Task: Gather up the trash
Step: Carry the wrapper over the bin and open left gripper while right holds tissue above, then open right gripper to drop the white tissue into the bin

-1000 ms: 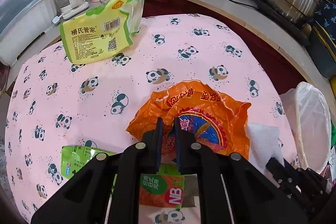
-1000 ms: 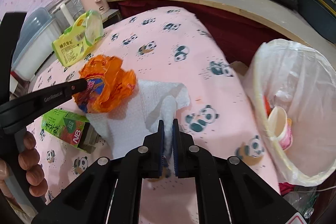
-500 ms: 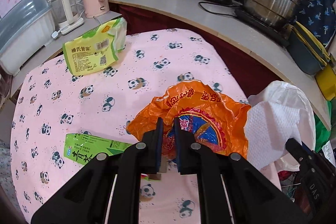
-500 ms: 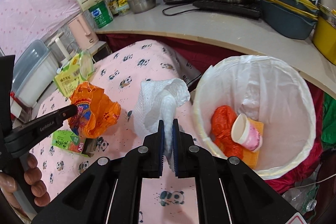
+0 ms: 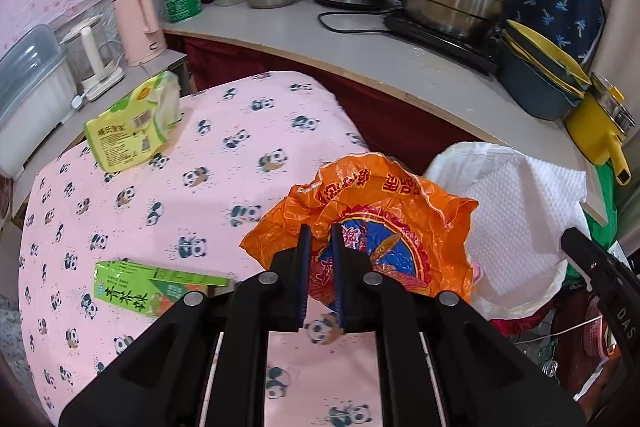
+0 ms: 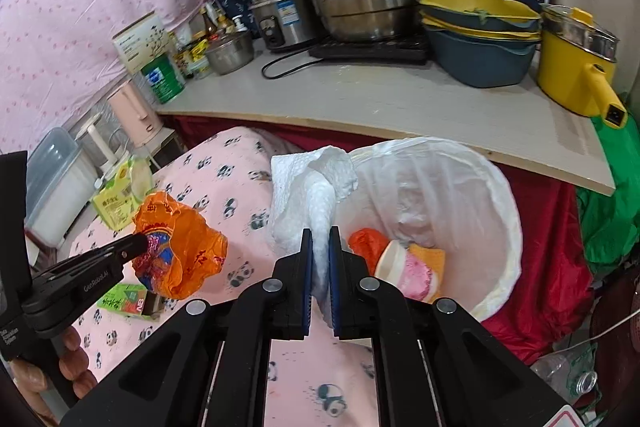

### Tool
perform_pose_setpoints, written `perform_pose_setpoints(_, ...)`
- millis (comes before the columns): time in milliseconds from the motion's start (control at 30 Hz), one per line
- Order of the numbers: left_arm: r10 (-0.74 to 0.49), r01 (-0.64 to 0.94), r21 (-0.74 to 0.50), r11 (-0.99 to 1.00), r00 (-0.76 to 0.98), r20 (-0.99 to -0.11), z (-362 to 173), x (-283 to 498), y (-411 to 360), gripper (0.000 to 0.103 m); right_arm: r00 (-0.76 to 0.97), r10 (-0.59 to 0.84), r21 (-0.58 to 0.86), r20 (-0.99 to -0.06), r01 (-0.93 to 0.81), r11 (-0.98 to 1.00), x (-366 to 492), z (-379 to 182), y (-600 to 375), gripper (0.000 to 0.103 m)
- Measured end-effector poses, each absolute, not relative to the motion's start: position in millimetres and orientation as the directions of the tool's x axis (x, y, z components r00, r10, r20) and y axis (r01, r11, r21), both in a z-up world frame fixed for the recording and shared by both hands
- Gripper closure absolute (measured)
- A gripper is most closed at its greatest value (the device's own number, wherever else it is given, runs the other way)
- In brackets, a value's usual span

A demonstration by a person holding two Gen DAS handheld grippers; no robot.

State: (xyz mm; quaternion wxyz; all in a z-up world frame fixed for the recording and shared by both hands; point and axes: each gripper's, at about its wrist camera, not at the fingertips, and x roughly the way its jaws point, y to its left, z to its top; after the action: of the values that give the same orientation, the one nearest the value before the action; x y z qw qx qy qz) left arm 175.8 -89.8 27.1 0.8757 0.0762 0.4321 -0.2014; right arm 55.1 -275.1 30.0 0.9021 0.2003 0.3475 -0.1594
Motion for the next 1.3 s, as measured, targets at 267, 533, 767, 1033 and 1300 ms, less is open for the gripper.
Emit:
perform_pose_setpoints(267,-0.326,0.496,-0.036,0.868,0.514,-0.793,26,158,-140,0.093,0.706,-0.204,0.264,-0.678,0.493,0.829,28,34,-316,0.096)
perform_pose_setpoints(533,-0.350,0.560,-0.028,0.828,0.478,-0.806,17,145,-187,0.093,0.693,-0.239,0.274,-0.680,0.543,0.793,7,31,-346,0.096)
perform_pose_setpoints(767,-0.353,0.594,-0.023,0.804,0.446,-0.823,6,139,-215,0.093,0.683,-0.261,0.281,-0.682,0.575,0.769,-3,26,-364,0.096)
perform_pose_setpoints(1033,-0.373,0.604,-0.045,0.796,0.430,-0.823,-1,139,-227,0.068,0.680,-0.262,0.281,-0.685,0.578,0.766,0,25,-369,0.096)
perform_pose_setpoints(1300,-0.362,0.569,-0.041,0.821,0.464,-0.809,2,146,-215,0.051,0.687,-0.238,0.277,-0.686,0.549,0.788,19,24,-358,0.094)
